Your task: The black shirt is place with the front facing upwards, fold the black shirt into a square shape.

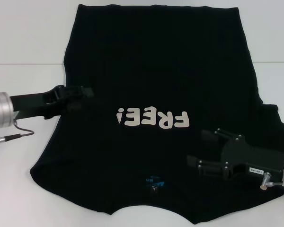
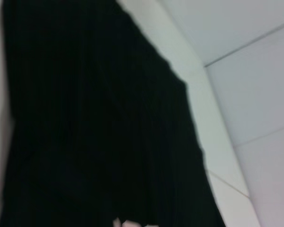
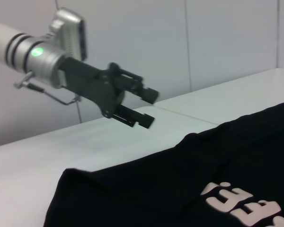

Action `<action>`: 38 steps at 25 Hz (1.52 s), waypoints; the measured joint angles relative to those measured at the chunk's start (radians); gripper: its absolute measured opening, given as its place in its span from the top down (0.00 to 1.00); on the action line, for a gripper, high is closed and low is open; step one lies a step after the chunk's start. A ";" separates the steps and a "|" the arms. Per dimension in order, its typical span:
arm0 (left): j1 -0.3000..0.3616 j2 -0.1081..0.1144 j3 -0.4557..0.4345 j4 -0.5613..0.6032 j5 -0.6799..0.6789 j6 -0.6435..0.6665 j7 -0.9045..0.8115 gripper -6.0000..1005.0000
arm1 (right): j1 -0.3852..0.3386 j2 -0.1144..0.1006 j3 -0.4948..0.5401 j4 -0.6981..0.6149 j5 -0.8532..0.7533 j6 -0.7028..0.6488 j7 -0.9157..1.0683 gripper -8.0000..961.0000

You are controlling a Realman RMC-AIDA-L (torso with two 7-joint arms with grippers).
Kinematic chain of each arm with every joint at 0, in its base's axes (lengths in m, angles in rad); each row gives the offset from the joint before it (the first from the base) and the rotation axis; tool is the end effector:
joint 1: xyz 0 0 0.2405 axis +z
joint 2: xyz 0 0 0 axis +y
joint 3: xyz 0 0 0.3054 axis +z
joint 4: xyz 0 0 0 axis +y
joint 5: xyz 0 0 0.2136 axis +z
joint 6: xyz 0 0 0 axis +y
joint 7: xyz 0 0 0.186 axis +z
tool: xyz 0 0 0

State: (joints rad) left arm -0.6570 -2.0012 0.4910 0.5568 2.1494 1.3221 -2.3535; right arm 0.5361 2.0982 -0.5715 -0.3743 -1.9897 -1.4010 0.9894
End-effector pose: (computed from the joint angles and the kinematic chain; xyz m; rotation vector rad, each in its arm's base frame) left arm -0.3111 0.4398 -0.0224 -2.0194 -1.8719 -0.8061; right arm 0.3072 0.3591 -0.1053 -2.6157 0.4976 0.7037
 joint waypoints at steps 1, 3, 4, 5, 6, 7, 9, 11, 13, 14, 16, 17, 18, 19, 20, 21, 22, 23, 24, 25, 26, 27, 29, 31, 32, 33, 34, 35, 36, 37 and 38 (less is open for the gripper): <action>0.011 -0.003 -0.012 0.008 -0.018 0.020 0.080 0.40 | -0.002 0.000 0.004 0.000 0.006 0.000 0.005 0.05; 0.018 -0.006 -0.018 0.012 -0.032 0.035 0.145 0.37 | -0.011 -0.003 0.012 0.000 0.032 0.000 0.034 0.05; 0.053 -0.023 -0.026 0.023 -0.097 0.111 0.402 0.36 | -0.017 -0.004 0.014 -0.003 0.045 0.000 0.058 0.05; 0.060 -0.026 -0.025 0.024 -0.104 0.125 0.450 0.35 | -0.022 -0.006 0.015 -0.009 0.057 0.001 0.090 0.05; 0.075 -0.034 -0.024 0.029 -0.121 0.155 0.547 0.34 | -0.028 -0.009 0.016 -0.024 0.061 0.002 0.135 0.05; 0.093 -0.049 -0.021 0.037 -0.131 0.185 0.638 0.33 | -0.032 -0.011 0.016 -0.042 0.064 0.004 0.182 0.05; 0.129 -0.085 -0.012 0.064 -0.130 0.223 0.801 0.31 | -0.044 -0.016 0.013 -0.099 0.059 0.007 0.310 0.05; 0.158 -0.111 0.014 0.089 -0.127 0.229 0.888 0.30 | -0.060 -0.026 0.005 -0.179 0.044 0.008 0.462 0.05; 0.187 -0.130 0.055 0.104 -0.126 0.229 0.968 0.28 | -0.072 -0.043 0.000 -0.267 0.005 0.007 0.622 0.05; 0.198 -0.138 0.071 0.109 -0.126 0.228 1.001 0.27 | -0.075 -0.053 0.000 -0.309 -0.024 0.003 0.706 0.05; 0.213 -0.144 0.081 0.112 -0.126 0.226 1.048 0.25 | -0.073 -0.087 -0.001 -0.407 -0.109 -0.004 0.907 0.05; 0.220 -0.146 0.083 0.111 -0.126 0.227 1.070 0.24 | -0.068 -0.100 -0.001 -0.435 -0.149 -0.009 0.987 0.05; 0.225 -0.146 0.083 0.111 -0.126 0.229 1.086 0.24 | -0.060 -0.120 -0.001 -0.472 -0.205 -0.016 1.085 0.05; 0.229 -0.145 0.084 0.110 -0.126 0.230 1.100 0.23 | -0.050 -0.139 -0.001 -0.495 -0.252 -0.025 1.162 0.05; 0.232 -0.145 0.084 0.109 -0.126 0.230 1.109 0.22 | -0.034 -0.164 -0.001 -0.517 -0.315 -0.038 1.263 0.05; 0.237 -0.145 0.084 0.110 -0.126 0.231 1.117 0.20 | -0.023 -0.179 -0.001 -0.526 -0.353 -0.046 1.318 0.05; 0.241 -0.145 0.085 0.111 -0.126 0.233 1.121 0.18 | -0.005 -0.197 -0.001 -0.531 -0.399 -0.056 1.379 0.05; 0.243 -0.144 0.086 0.112 -0.126 0.233 1.122 0.15 | 0.015 -0.215 -0.001 -0.537 -0.450 -0.067 1.439 0.05; 0.245 -0.143 0.088 0.113 -0.126 0.234 1.122 0.13 | 0.050 -0.231 0.000 -0.540 -0.529 -0.085 1.491 0.05; 0.246 -0.142 0.092 0.113 -0.126 0.235 1.123 0.11 | 0.050 -0.231 0.000 -0.540 -0.529 -0.085 1.491 0.05; 0.247 -0.141 0.095 0.113 -0.126 0.236 1.123 0.11 | 0.068 -0.235 0.001 -0.541 -0.569 -0.096 1.509 0.05; 0.248 -0.141 0.097 0.113 -0.126 0.236 1.123 0.11 | 0.084 -0.234 0.002 -0.541 -0.607 -0.097 1.522 0.05; 0.250 -0.141 0.102 0.113 -0.123 0.237 1.125 0.11 | 0.112 -0.228 0.000 -0.539 -0.660 -0.091 1.535 0.06; 0.250 -0.143 0.103 0.113 -0.115 0.236 1.126 0.11 | 0.136 -0.217 -0.003 -0.522 -0.691 -0.067 1.537 0.06; 0.250 -0.144 0.106 0.113 -0.110 0.236 1.127 0.11 | 0.146 -0.213 -0.006 -0.509 -0.695 -0.049 1.536 0.06; 0.249 -0.144 0.108 0.113 -0.108 0.235 1.127 0.11 | 0.155 -0.210 -0.011 -0.490 -0.699 -0.029 1.534 0.06; 0.248 -0.144 0.111 0.113 -0.106 0.235 1.127 0.11 | 0.164 -0.208 -0.019 -0.470 -0.703 -0.013 1.532 0.06; 0.248 -0.143 0.114 0.113 -0.105 0.235 1.127 0.12 | 0.173 -0.207 -0.033 -0.443 -0.709 0.012 1.532 0.06; 0.248 -0.143 0.114 0.113 -0.105 0.236 1.127 0.12 | 0.182 -0.207 -0.048 -0.418 -0.715 0.035 1.533 0.06; 0.248 -0.143 0.115 0.113 -0.105 0.236 1.127 0.12 | 0.189 -0.207 -0.063 -0.393 -0.721 0.056 1.535 0.06; 0.249 -0.142 0.114 0.113 -0.105 0.237 1.127 0.12 | 0.195 -0.206 -0.072 -0.378 -0.723 0.075 1.536 0.06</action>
State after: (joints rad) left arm -0.4084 -2.1435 0.6055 0.6702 2.0448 1.5588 -1.2269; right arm 0.7315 1.8918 -0.6439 -0.7519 -2.7129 -1.3264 2.5253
